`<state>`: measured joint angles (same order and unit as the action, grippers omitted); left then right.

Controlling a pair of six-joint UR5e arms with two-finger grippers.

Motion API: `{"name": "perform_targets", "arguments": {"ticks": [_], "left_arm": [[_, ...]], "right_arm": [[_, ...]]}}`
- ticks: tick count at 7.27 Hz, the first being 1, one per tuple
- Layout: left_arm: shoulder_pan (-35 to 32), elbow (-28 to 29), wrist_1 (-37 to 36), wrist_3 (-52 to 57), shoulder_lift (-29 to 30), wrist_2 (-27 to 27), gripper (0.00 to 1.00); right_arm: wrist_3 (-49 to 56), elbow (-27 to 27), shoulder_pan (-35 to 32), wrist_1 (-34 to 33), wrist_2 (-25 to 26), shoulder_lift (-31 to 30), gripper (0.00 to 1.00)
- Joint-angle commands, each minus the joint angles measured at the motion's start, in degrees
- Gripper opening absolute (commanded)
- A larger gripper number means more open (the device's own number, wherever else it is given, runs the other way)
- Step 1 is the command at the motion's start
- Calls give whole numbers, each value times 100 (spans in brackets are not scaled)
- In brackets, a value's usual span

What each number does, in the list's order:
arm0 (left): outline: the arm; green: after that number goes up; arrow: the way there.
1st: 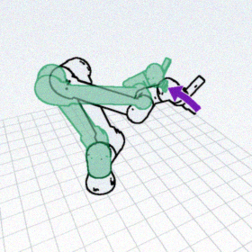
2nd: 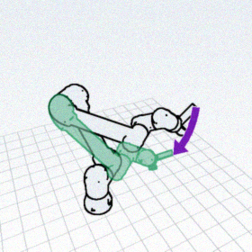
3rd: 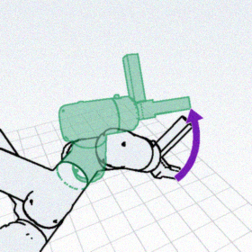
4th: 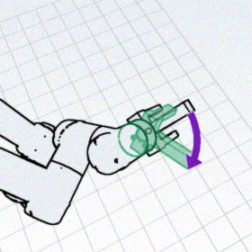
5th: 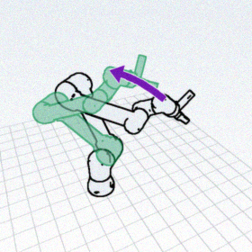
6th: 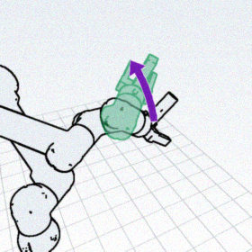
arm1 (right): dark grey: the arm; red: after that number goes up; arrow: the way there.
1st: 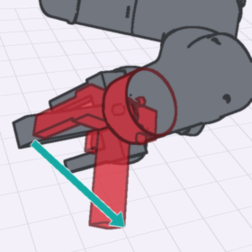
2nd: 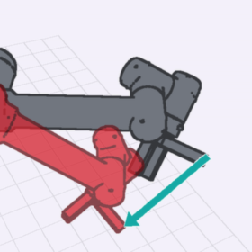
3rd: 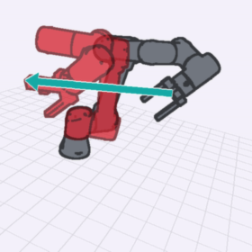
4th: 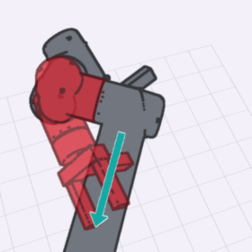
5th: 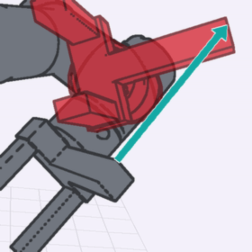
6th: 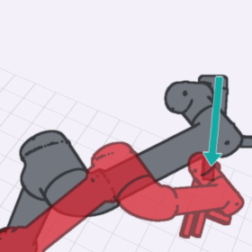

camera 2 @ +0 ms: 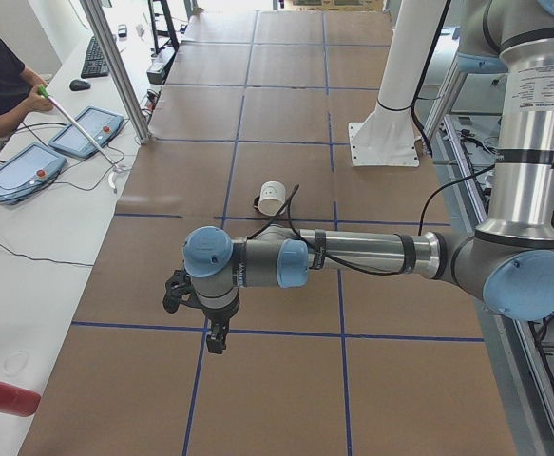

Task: Flip mug

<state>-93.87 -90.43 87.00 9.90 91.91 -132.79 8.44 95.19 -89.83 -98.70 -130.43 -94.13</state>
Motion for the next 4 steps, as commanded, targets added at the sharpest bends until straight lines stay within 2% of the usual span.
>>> {"name": "perform_targets", "arguments": {"ticks": [1,4], "left_arm": [[36,-254,-51,-14,11,25,100],[97,-248,-17,47,-76,17,100]], "right_arm": [[0,0,0,0,0,0,100],[0,0,0,0,0,0,100]]}}
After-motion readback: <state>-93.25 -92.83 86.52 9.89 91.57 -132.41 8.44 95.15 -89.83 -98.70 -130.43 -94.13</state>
